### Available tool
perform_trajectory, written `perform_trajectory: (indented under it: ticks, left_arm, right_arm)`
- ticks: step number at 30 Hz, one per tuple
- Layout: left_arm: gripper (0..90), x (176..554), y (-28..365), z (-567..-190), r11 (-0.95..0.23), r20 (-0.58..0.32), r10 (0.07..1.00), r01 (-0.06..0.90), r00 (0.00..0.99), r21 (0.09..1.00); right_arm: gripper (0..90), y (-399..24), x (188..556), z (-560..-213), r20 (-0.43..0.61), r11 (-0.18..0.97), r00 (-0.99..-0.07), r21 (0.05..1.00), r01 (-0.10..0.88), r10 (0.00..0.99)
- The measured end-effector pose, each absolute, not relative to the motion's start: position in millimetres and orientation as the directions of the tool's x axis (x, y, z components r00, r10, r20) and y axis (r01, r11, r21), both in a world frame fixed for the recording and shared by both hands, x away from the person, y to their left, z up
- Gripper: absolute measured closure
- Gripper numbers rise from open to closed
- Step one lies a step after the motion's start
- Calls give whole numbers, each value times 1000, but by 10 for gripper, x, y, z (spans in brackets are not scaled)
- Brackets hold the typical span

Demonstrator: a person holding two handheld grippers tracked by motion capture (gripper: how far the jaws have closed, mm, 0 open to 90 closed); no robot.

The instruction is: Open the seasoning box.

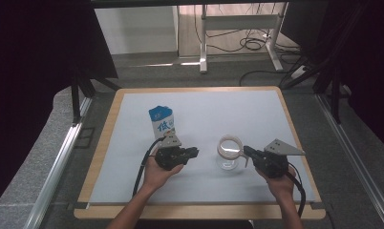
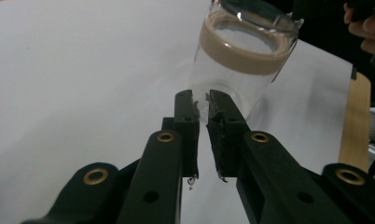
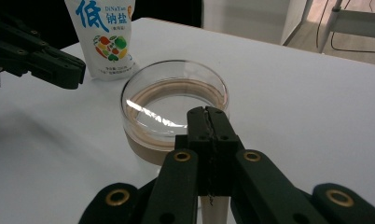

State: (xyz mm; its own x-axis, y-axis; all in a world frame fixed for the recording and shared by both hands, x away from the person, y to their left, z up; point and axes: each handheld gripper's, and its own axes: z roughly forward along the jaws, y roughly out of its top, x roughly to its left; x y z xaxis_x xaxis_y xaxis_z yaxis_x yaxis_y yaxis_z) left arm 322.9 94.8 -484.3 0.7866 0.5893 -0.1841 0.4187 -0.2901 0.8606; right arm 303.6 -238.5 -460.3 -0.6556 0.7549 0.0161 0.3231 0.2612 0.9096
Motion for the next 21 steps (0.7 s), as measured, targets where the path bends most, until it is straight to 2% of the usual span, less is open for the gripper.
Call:
perform_trajectory:
  ticks: [10,21]
  left_arm:
    - [849,3342,765,-4805,-282,-205,564,420,800,862]
    - [765,3403,641,-4793,-297,-210,545,421,812,857]
  right_arm:
    - [899,-2390,3035,-4607,19,258,-656,911,323,754]
    - [899,-2391,3037,-4612,21,254,-656,912,321,754]
